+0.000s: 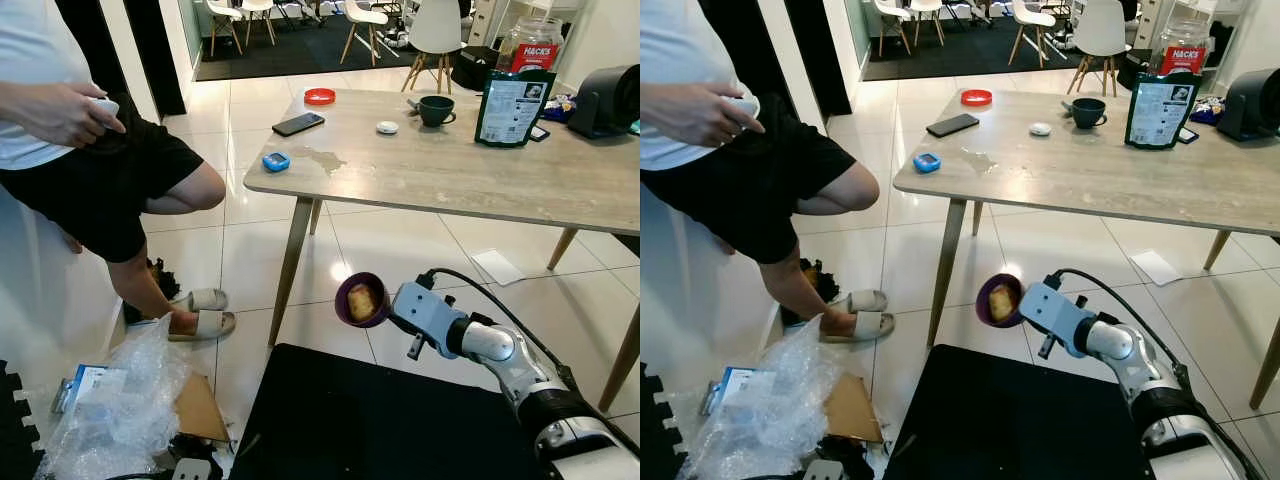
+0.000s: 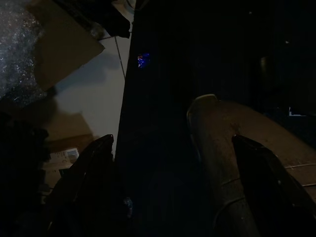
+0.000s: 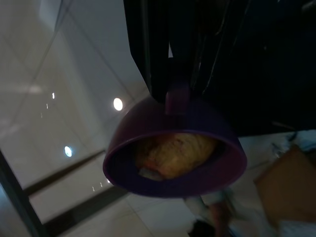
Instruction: Restocking fridge
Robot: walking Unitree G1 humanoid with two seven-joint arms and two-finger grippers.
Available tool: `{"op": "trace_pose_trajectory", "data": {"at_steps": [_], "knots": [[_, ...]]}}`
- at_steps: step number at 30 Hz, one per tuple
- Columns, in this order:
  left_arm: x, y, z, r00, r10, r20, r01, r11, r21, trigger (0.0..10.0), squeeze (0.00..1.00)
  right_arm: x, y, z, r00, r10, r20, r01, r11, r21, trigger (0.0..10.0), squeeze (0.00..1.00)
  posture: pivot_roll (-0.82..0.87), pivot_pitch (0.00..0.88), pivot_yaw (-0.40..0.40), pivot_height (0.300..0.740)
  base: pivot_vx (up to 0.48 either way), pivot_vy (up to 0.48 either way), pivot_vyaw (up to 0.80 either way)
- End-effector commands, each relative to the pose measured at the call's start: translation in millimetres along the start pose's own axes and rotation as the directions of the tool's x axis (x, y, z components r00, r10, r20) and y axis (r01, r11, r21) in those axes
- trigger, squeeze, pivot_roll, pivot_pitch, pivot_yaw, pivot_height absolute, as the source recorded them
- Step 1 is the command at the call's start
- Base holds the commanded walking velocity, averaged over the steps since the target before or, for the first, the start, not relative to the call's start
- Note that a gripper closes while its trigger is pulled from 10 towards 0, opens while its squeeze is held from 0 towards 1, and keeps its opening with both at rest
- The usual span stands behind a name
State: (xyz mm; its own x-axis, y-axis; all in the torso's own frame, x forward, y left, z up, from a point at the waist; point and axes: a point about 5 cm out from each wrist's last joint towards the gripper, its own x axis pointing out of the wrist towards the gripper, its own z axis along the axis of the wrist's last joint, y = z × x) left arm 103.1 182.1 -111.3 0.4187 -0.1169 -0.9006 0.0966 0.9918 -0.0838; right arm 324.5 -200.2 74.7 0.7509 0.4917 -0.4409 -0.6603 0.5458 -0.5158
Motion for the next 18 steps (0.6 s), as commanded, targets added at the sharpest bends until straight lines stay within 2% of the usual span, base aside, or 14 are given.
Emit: {"op": "trace_pose_trajectory", "data": {"at_steps": [1,3,4,5,7,8,11,14,15,18], "knots": [[-2.5,-4.2,-19,0.997,-0.014,-0.082,0.014,1.000,0.002,10.0,0.00,0.4,-7.3,2,0.999,-0.054,-0.008,0.054,0.998,0.025,10.0,0.00,0.03,0.000,0.014,0.739,0.000,0.000,0.00],[-2.6,-3.8,-19,0.997,-0.013,-0.082,0.013,1.000,0.002,10.0,0.00,3.1,-7.5,-2,0.995,-0.096,-0.026,0.098,0.989,0.112,10.0,0.00,0.03,0.000,0.014,0.739,0.000,0.000,0.00],[-2.6,-3.8,-19,0.997,-0.013,-0.082,0.013,1.000,0.002,10.0,0.00,3.1,-7.5,-2,0.995,-0.096,-0.026,0.098,0.989,0.112,10.0,0.00,0.03,0.000,0.014,0.739,0.000,0.000,0.00],[-2.6,-3.7,-19,0.997,-0.013,-0.083,0.013,1.000,0.002,10.0,0.00,3.1,-8.7,-5,0.992,-0.125,-0.030,0.128,0.976,0.174,10.0,0.00,0.03,0.000,0.014,0.739,0.000,0.000,0.00],[-2.6,-3.6,-19,0.996,-0.013,-0.083,0.013,1.000,0.001,10.0,0.00,0.7,-11.3,-12,0.978,-0.204,-0.040,0.206,0.925,0.321,10.0,0.00,0.03,0.000,0.014,0.739,0.000,0.000,-0.38],[-2.6,-3.5,-19,0.996,-0.013,-0.083,0.013,1.000,0.001,10.0,0.00,-0.6,-12.0,-15,0.973,-0.228,-0.045,0.229,0.904,0.363,10.0,0.00,0.03,0.000,0.014,0.739,0.000,0.000,-0.77],[-2.6,-3.5,-19,0.996,-0.012,-0.083,0.013,1.000,0.001,10.0,0.00,-1.5,-12.3,-17,0.969,-0.241,-0.047,0.240,0.889,0.391,10.0,0.00,0.03,0.000,0.014,0.739,0.000,0.000,-0.78],[-2.6,-3.4,-19,0.996,-0.012,-0.083,0.012,1.000,0.000,10.0,0.00,-8.9,-12.2,-31,0.950,-0.298,-0.099,0.305,0.805,0.509,10.0,0.00,0.03,0.000,0.013,0.739,0.000,0.000,-0.78],[-2.6,-3.4,-19,0.996,-0.012,-0.083,0.012,1.000,0.000,10.0,0.00,-8.9,-12.2,-31,0.950,-0.298,-0.099,0.305,0.805,0.509,10.0,0.00,0.03,0.000,0.013,0.739,0.000,0.000,-0.78],[-2.6,-3.4,-18,0.997,-0.013,-0.082,0.013,1.000,0.001,10.0,0.00,-15.5,-6.4,-47,0.930,-0.320,-0.179,0.364,0.755,0.545,10.0,0.00,0.03,0.000,0.013,0.739,0.000,0.000,-0.78]]}}
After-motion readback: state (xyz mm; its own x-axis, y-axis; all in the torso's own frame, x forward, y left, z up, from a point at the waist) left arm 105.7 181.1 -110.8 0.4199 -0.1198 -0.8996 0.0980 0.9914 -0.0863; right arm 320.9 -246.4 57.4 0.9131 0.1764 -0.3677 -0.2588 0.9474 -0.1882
